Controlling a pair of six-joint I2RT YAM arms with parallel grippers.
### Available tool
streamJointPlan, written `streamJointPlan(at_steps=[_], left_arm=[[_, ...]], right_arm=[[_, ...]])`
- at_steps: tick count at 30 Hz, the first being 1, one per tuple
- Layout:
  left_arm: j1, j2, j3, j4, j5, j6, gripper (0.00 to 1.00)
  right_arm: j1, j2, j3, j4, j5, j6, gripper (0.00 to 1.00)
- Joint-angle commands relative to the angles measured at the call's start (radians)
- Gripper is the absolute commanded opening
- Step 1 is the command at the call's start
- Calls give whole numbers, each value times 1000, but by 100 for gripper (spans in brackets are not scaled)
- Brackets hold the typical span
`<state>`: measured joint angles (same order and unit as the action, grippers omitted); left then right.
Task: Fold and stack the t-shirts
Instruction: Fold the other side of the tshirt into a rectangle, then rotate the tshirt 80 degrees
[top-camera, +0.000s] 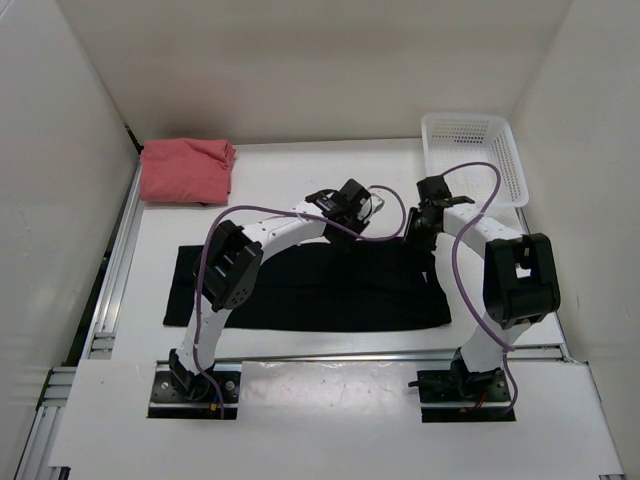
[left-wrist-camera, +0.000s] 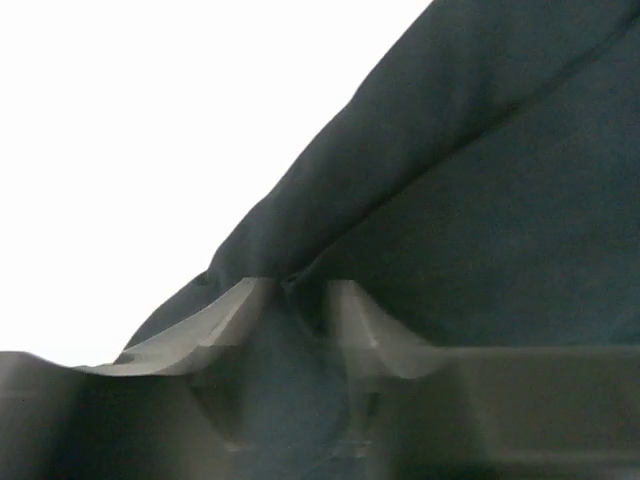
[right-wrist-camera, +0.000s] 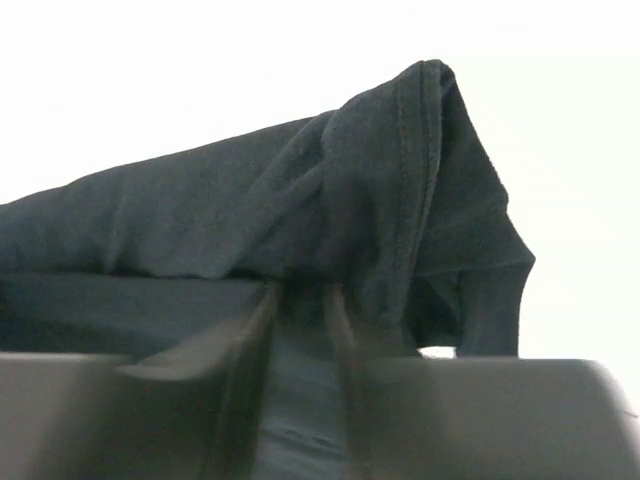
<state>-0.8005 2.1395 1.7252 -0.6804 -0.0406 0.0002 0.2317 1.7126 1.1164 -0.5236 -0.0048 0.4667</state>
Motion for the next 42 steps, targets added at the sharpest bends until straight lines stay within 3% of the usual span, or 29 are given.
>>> streamJointPlan(at_steps=[1, 3, 6, 8, 12, 15, 18, 19, 22, 25, 34, 36, 38, 40, 42], left_arm=[[4, -29, 13, -16, -87, 0, 55], [4, -74, -13, -16, -108, 0, 100], [4, -131, -62, -16, -134, 0, 100], [4, -211, -102, -16, -148, 0, 100], [89, -393, -271, -36, -173, 0, 100], [238, -550, -485, -45, -209, 0, 100], [366, -641, -585, -45, -237, 0, 100], [474, -650, -623, -35, -237, 0, 100], [692, -650, -633, -24, -202, 0, 100], [841, -615, -609, 16, -116, 0, 100], [1003, -319, -481, 105, -154, 0, 100], [1003, -271, -472, 105, -154, 0, 100], [1003, -250, -472, 114, -166, 0, 95], [1012, -240, -496, 114, -166, 0, 81], [1038, -250, -530, 114, -142, 0, 66]], right_arm=[[-8, -22, 13, 5, -6, -37, 45], [-8, -83, 22, -4, -6, -37, 57], [-8, -162, 22, -68, 35, -46, 67], [-8, -226, 31, -205, 104, -2, 71], [-8, -364, -91, -322, 121, 62, 72], [-51, -474, -236, -335, 121, 146, 73], [-86, -547, -366, -325, 121, 258, 73], [-86, -557, -422, -314, 121, 291, 73], [-86, -567, -483, -276, 112, 418, 74], [-86, -567, -549, -217, 124, 487, 74], [-86, -463, -567, -124, 146, 477, 74], [-86, -462, -567, -102, 161, 477, 71], [-86, -430, -567, -93, 161, 466, 56], [-86, -403, -558, -93, 170, 466, 47], [-86, -387, -523, -93, 170, 455, 28]])
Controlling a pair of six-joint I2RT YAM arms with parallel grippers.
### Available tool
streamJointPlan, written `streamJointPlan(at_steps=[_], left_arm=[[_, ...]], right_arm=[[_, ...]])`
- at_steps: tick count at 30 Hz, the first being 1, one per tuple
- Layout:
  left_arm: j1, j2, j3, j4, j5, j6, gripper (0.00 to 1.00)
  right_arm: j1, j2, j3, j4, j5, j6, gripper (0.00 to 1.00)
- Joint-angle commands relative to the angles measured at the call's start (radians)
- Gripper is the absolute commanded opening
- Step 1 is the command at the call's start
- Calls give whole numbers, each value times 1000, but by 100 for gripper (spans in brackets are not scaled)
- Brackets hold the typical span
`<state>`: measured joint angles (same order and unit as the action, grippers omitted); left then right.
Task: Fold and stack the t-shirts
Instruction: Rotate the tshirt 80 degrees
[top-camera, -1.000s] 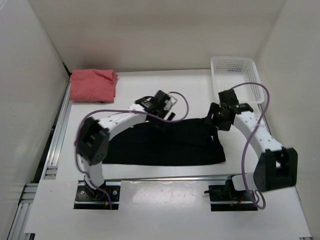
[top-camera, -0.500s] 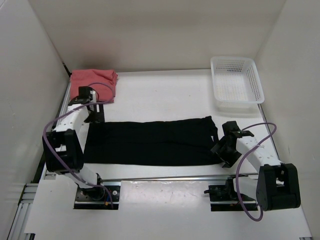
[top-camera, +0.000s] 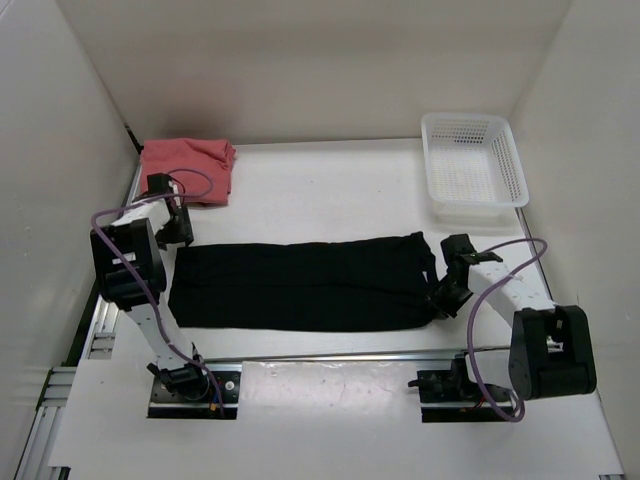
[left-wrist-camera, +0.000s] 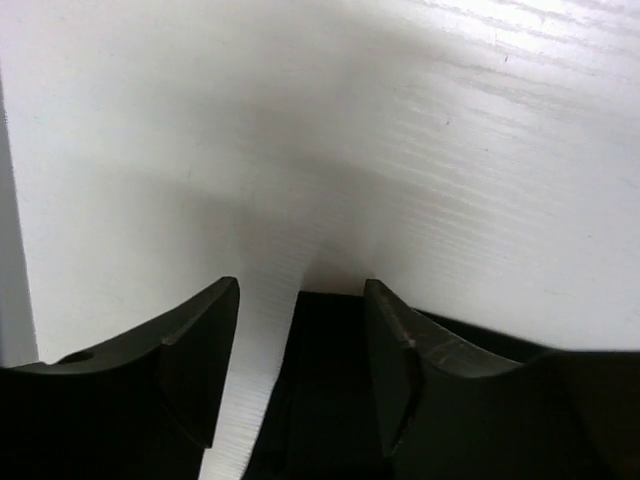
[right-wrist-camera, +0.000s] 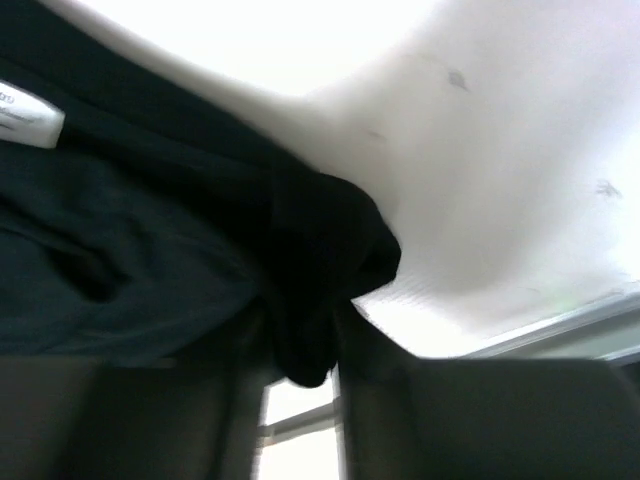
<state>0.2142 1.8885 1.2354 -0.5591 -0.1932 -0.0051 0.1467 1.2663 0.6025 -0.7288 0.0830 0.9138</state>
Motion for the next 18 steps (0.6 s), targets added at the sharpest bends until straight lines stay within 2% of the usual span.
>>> streamJointPlan(at_steps=[1, 2, 3, 5, 9, 10, 12, 14, 16, 18], left_arm=[[24, 1, -53, -7, 23, 5, 63], [34, -12, -65, 2, 23, 5, 59], [46, -29, -86, 2, 23, 5, 52], [59, -54, -114, 2, 23, 5, 48], [100, -132, -221, 2, 34, 5, 33], [100, -169, -246, 2, 23, 5, 27], [100, -213, -322, 2, 23, 5, 27], [100, -294, -372, 2, 35, 5, 33], [100, -357, -425, 2, 46, 5, 36], [100, -382, -454, 2, 35, 5, 40]], right_arm=[[-1, 74, 8, 112, 93, -15, 22], [-1, 85, 25, 112, 103, -26, 14], [-1, 114, 70, 112, 103, -38, 11], [-1, 155, 123, 112, 112, -81, 3], [22, 336, 279, 101, 113, -179, 0], [39, 370, 372, 88, 104, -200, 0], [109, 473, 483, 72, 124, -271, 0], [174, 584, 681, 34, 144, -323, 0], [201, 660, 883, 6, 156, -334, 0], [221, 769, 1011, -6, 141, -346, 0]])
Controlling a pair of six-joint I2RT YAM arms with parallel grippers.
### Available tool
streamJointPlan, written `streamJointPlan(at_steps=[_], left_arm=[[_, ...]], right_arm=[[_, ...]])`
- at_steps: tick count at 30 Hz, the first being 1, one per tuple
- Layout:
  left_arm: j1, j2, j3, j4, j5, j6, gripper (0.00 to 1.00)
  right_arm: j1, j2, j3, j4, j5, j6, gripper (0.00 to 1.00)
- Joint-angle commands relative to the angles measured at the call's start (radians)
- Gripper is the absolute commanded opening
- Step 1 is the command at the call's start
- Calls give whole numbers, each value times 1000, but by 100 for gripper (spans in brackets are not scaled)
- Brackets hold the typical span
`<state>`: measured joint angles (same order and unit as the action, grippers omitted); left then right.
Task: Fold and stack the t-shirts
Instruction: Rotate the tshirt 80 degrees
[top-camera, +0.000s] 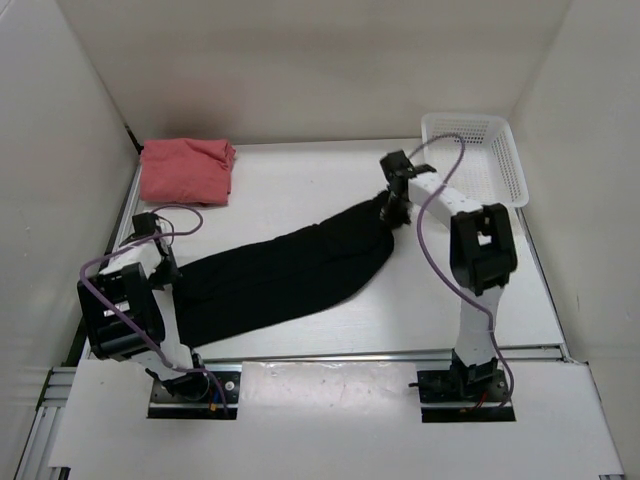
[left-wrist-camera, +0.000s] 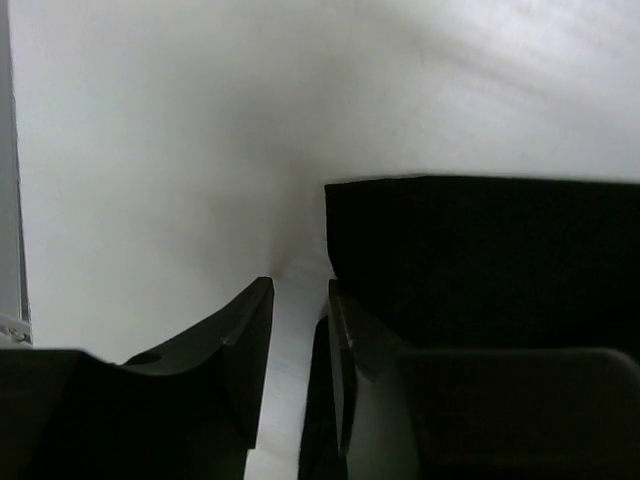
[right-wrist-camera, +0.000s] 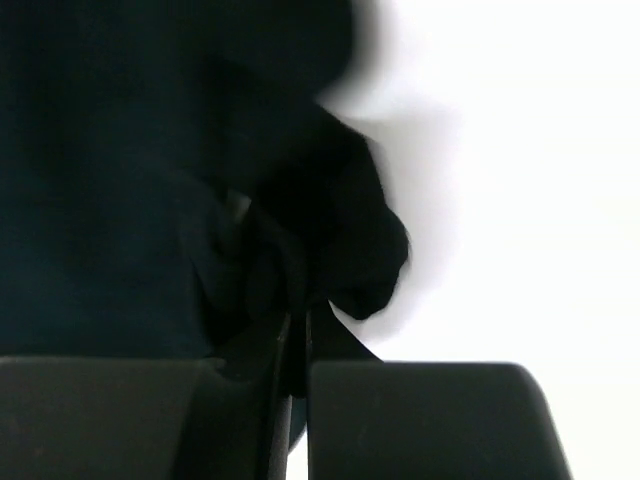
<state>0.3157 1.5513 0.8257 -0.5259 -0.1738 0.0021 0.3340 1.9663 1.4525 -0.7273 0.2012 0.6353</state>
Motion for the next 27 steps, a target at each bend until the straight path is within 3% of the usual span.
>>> streamJointPlan(at_steps=[1, 9, 13, 16, 19, 20, 22, 23, 27], left_arm=[[-1, -56, -56, -31, 16, -2, 41], [-1, -77, -63, -75, -9, -2, 53], [-41, -77, -7, -138, -39, -2, 56], [-83, -66, 32, -180, -61, -2, 63], [-83, -57, 68, -213, -50, -2, 64], [-72, -57, 69, -230, -30, -2, 66], [-49, -82, 78, -243, 6, -2, 69], [-49, -91, 78, -252, 16, -2, 72], [-26, -157, 78, -252, 39, -2, 79]], right_arm=[[34, 107, 284, -24, 23, -68, 0], [-27, 483, 776, -103, 50, -54, 0], [-55, 590, 916, 34, -75, -123, 3], [-55, 650, 1029, 116, -75, -137, 7], [-55, 640, 1039, 221, -130, -196, 42], [-55, 626, 1039, 221, -131, -219, 63], [-36, 522, 953, 195, -109, -246, 88], [-27, 466, 886, 195, -76, -234, 95], [52, 65, 492, 195, 125, -149, 98]])
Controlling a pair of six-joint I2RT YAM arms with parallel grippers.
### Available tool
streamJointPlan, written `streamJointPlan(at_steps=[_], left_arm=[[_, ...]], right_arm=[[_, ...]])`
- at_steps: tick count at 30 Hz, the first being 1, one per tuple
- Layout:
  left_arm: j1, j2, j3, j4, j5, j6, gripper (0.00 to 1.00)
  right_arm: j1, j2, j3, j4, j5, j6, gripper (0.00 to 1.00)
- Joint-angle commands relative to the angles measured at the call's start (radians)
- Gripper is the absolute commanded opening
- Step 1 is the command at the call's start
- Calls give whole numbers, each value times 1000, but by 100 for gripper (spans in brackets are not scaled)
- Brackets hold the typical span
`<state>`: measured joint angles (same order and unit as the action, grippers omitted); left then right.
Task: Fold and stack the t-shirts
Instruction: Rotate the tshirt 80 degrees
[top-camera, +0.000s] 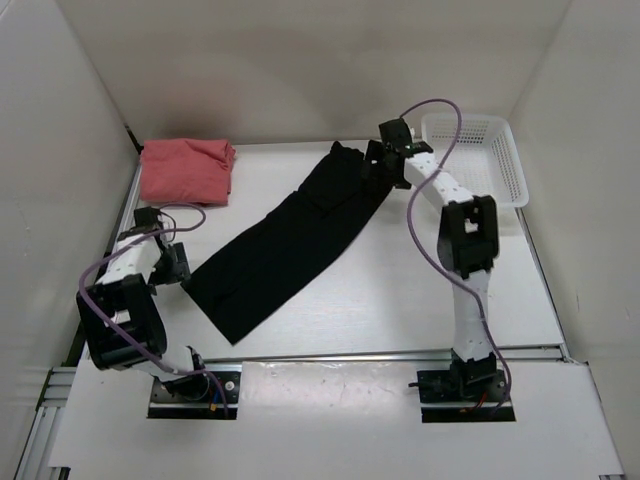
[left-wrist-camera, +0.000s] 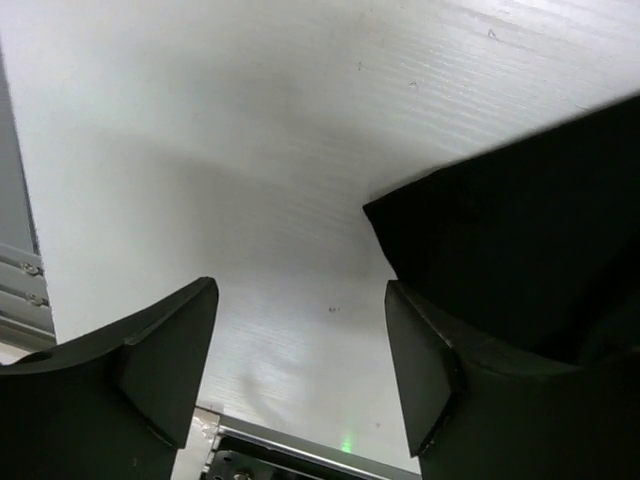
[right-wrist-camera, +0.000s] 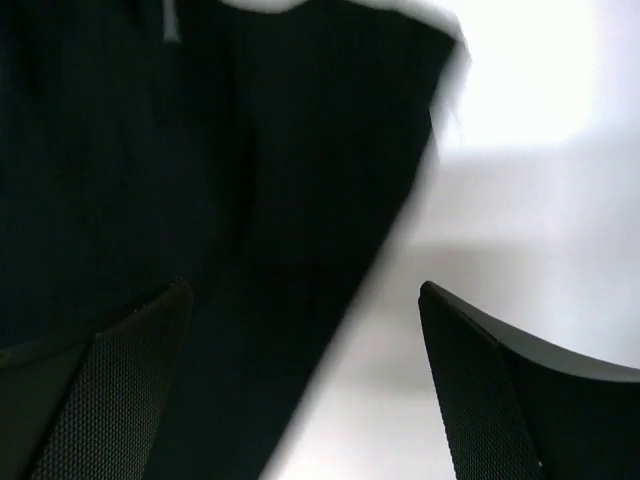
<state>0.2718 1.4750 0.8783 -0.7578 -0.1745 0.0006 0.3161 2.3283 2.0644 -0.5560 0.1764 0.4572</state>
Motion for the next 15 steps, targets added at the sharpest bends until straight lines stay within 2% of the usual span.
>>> streamJointPlan(at_steps=[1, 3, 5, 7, 8, 9, 10, 12, 13, 15], left_arm=[[29, -114, 25, -20, 50, -1, 81], [52, -154, 25, -20, 85, -1, 83], [95, -238, 16, 0, 116, -1, 84], [148, -328, 16, 0, 165, -1, 86], [162, -359, 16, 0, 174, -1, 88], [176, -390, 16, -12, 175, -1, 91], [187, -421, 16, -21, 184, -1, 92], [217, -502, 16, -40, 205, -1, 95], [218, -522, 16, -63, 205, -1, 96], [228, -550, 25, -72, 219, -1, 96]], right_arm=[[92, -364, -244, -10, 196, 55, 99], [182, -540, -352, -56, 265, 165, 99], [277, -636, -500, -149, 351, 263, 99], [469, -746, -661, -200, 374, 519, 99], [542, -771, -720, -181, 374, 617, 98], [693, -788, -766, -162, 374, 823, 96], [766, -788, -798, -141, 385, 925, 94], [929, -703, -788, -122, 374, 1169, 91], [971, -655, -746, -113, 374, 1204, 89], [1067, -488, -533, -142, 417, 1238, 85]])
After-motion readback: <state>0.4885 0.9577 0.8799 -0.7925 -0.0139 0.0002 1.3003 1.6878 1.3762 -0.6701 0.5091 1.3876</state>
